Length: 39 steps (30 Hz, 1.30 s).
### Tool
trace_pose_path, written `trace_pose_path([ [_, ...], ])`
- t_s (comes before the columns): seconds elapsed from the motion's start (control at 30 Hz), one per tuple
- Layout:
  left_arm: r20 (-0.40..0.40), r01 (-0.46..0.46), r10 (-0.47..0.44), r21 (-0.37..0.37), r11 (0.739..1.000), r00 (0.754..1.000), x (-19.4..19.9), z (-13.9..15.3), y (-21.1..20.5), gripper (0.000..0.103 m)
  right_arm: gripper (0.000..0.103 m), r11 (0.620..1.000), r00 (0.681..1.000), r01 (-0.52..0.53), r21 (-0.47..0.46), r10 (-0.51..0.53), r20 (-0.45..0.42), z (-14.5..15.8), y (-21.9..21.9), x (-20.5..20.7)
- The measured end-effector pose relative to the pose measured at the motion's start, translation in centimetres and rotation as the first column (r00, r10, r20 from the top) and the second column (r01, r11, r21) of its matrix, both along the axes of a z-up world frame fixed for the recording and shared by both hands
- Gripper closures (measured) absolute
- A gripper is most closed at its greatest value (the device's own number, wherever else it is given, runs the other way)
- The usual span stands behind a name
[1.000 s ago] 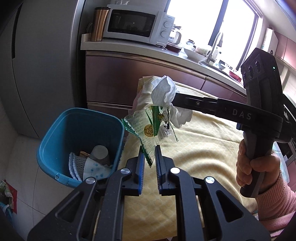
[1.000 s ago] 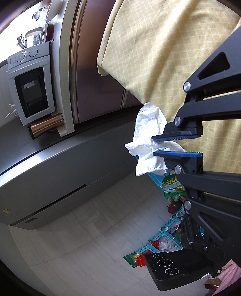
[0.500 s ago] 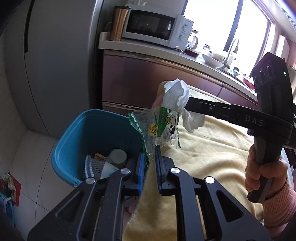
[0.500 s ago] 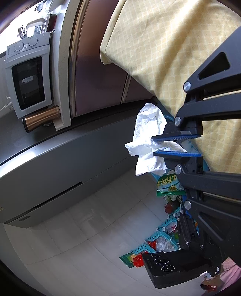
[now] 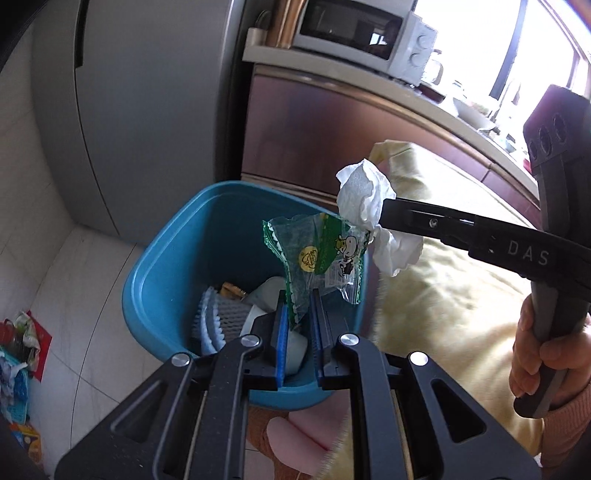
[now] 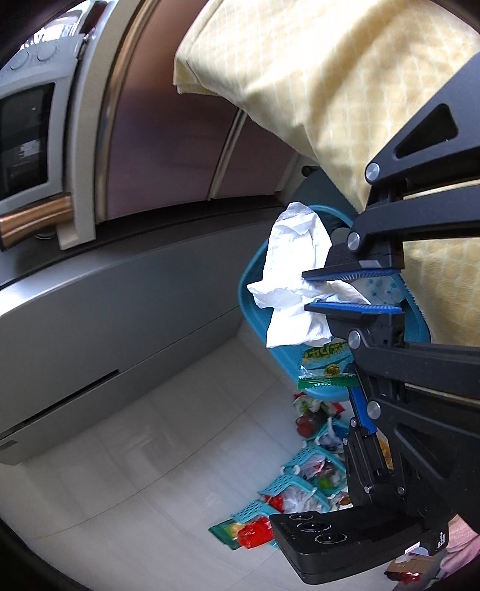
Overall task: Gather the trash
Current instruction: 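Open both tools to drop the wrapper and tissue into the bin, then move both open tools back over the table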
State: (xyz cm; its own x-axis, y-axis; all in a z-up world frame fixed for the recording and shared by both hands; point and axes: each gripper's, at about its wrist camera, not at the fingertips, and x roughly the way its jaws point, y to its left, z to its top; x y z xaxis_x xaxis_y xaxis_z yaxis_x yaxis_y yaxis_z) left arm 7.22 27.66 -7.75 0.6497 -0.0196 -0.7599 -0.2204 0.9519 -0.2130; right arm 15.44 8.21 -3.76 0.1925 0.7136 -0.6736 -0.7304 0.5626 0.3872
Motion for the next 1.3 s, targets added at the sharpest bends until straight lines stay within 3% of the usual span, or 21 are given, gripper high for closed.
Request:
trace_pose_path([
  [0.3,-0.052,-0.03,0.03,-0.002,1.0,0.998,0.9,-2.6,1.1,0.09,0.083,0.993,0.998,-0.041,-0.109,0.035,-0.056,-2.3,2.8,0.1],
  [0.43,-0.073,-0.038,0.036,-0.021,0.999,0.997,1.4,-3.8,1.4,0.08,0.077,0.992,0.998,-0.04,-0.116,0.034,-0.055,-2.4,2.8,0.0],
  [0.7,-0.081,-0.071,0.069,-0.028,0.997,0.994,1.5,-4.6,1.9,0.074,0.077,0.995,0.998,-0.038,-0.098,0.032,-0.061,-2.7,2.0,0.0],
  [0.93,0.006,-0.04,0.04,-0.021,0.999,0.999,0.2,-2.5,0.9,0.06,0.075,0.998,0.999,-0.028,-0.053,0.025,-0.048,-1.8,-0.1,-0.7],
  [1.07,0.082,0.013,-0.011,-0.019,1.0,0.997,-0.8,-0.2,-0.7,0.051,0.064,1.0,1.0,-0.015,-0.009,0.015,-0.009,-0.2,-2.7,-1.9],
  [1.2,0.161,0.113,-0.106,-0.031,0.993,0.981,-1.9,1.9,-3.7,0.04,0.057,0.999,0.999,0.008,0.031,-0.01,0.049,1.6,-6.3,-3.4],
  [1.3,0.195,0.215,-0.206,-0.024,0.976,0.959,-2.4,3.0,-6.9,0.038,0.051,0.998,0.993,0.055,0.043,-0.059,0.099,2.8,-10.0,-4.7],
])
